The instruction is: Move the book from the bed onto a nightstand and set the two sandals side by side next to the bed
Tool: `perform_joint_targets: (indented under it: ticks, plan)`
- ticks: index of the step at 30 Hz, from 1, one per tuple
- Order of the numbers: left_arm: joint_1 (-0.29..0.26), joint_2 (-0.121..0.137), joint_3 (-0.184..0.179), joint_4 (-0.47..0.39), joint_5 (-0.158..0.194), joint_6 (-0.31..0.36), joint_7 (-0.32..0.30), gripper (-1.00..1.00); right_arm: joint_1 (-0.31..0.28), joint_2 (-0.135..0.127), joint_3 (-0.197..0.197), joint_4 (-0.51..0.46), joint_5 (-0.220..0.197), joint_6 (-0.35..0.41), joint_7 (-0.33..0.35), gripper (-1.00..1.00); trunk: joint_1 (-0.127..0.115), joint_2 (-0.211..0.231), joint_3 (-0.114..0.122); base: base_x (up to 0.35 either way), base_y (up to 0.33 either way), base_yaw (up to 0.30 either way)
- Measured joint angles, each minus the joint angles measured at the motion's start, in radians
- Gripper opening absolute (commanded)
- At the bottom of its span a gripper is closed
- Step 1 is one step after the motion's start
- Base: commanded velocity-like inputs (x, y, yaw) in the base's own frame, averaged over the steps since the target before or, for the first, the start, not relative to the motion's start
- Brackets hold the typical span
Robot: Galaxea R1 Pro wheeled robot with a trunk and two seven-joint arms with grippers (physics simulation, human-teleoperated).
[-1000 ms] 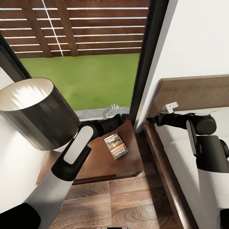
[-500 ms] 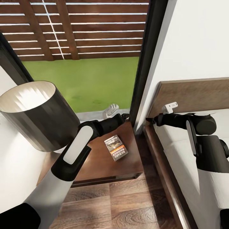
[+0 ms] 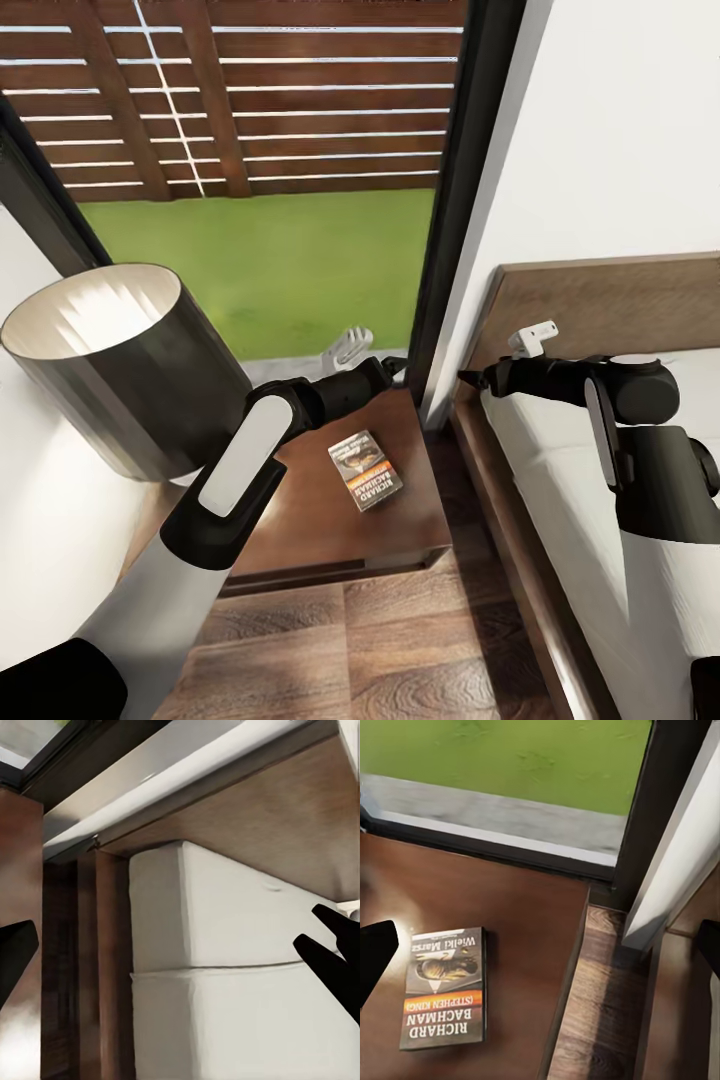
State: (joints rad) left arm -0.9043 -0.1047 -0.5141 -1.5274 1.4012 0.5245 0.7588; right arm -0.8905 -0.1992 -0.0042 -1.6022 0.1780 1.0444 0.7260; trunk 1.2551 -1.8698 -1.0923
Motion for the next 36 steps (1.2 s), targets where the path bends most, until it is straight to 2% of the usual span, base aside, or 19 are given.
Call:
perform_joint_targets:
  ticks: [17, 28, 34, 36]
  plan:
    - [0.000, 0.000, -0.001, 0.001, 0.000, 0.001, 0.000, 1.00, 0.000, 0.007, 0.001, 0.000, 0.000, 0.000, 0.001, 1.00, 0.000, 0.000, 0.027, 0.000, 0.000, 0.000]
    - [0.000, -0.001, -0.002, 0.001, 0.000, 0.001, 0.002, 1.00, 0.000, 0.003, 0.001, 0.000, 0.000, 0.000, 0.001, 1.00, 0.000, 0.000, 0.045, 0.000, 0.000, 0.000]
    - [0.001, -0.005, -0.002, 0.001, 0.010, 0.000, 0.033, 1.00, 0.000, 0.001, 0.001, 0.000, 0.000, 0.000, 0.001, 1.00, 0.000, 0.000, 0.054, 0.000, 0.000, 0.000]
    - [0.001, -0.010, -0.002, 0.000, 0.025, 0.000, 0.062, 1.00, 0.000, 0.001, 0.001, 0.000, 0.000, 0.000, 0.001, 1.00, 0.000, 0.000, 0.058, 0.000, 0.000, 0.000]
